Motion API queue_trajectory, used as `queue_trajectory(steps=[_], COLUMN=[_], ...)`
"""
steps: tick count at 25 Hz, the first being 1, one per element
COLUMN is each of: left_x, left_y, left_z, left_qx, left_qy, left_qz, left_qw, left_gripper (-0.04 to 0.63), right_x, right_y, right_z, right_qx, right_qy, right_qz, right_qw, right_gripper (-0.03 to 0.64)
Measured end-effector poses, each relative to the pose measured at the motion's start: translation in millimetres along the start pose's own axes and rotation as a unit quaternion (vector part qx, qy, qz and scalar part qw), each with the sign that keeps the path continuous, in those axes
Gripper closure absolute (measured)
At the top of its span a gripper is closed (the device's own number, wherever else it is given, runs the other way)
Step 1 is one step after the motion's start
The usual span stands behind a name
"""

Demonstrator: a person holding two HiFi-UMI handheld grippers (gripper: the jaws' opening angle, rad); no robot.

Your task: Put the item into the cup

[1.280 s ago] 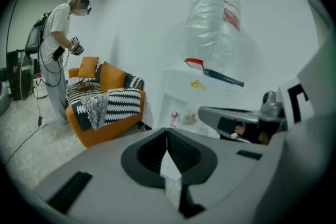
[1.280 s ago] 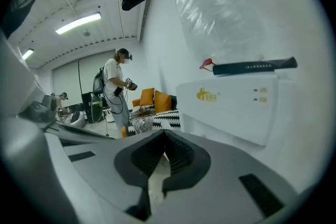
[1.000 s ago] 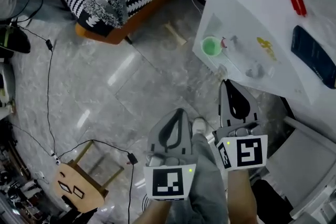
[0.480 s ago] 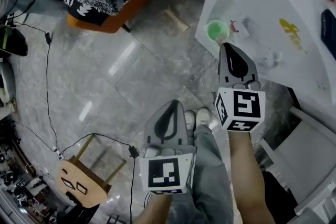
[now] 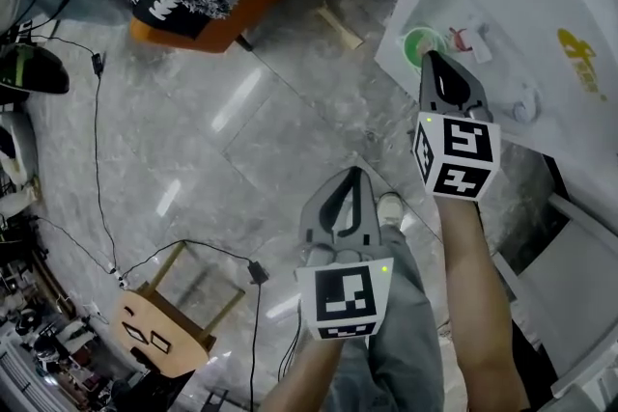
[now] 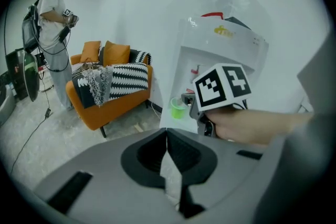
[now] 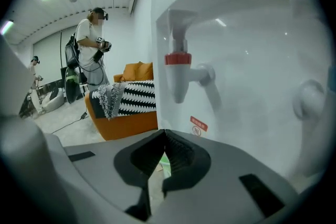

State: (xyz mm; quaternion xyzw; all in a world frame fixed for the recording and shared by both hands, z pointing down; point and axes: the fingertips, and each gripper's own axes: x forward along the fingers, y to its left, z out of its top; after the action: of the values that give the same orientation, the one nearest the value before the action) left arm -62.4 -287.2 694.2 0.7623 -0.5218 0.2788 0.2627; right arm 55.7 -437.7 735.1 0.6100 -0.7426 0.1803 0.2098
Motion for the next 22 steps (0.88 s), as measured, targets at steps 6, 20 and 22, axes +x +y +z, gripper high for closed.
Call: queue_trajectory(steps=[6,20,22], left_x=[7.5,6.2,5.0], left_y=[-3.9,2.7,5.2], left_z=[-6.0,-21.3,-21.2], left_qx=[-0.01,-0.009,-0.008], left_qy=[0.006,0.024,0.023], left_qz=[-0.006,0.004,0.007], left_qw=[0.9999,0.9997,0.9997], left_gripper=[0.581,0.581,0.581], right_x=[3.8,7.2,7.3], right_y=[1.7,4.8,6.0], right_z=[-4.5,-5.3,-7.1], right_qx=[0.002,-0.003,-0.017], right_qy=[-0.016,-0.014,-0.009], right_qz=[0.0,0.006,0.006], right_qw=[1.0,1.0,1.0], right_gripper=[0.604,0.492,0.483])
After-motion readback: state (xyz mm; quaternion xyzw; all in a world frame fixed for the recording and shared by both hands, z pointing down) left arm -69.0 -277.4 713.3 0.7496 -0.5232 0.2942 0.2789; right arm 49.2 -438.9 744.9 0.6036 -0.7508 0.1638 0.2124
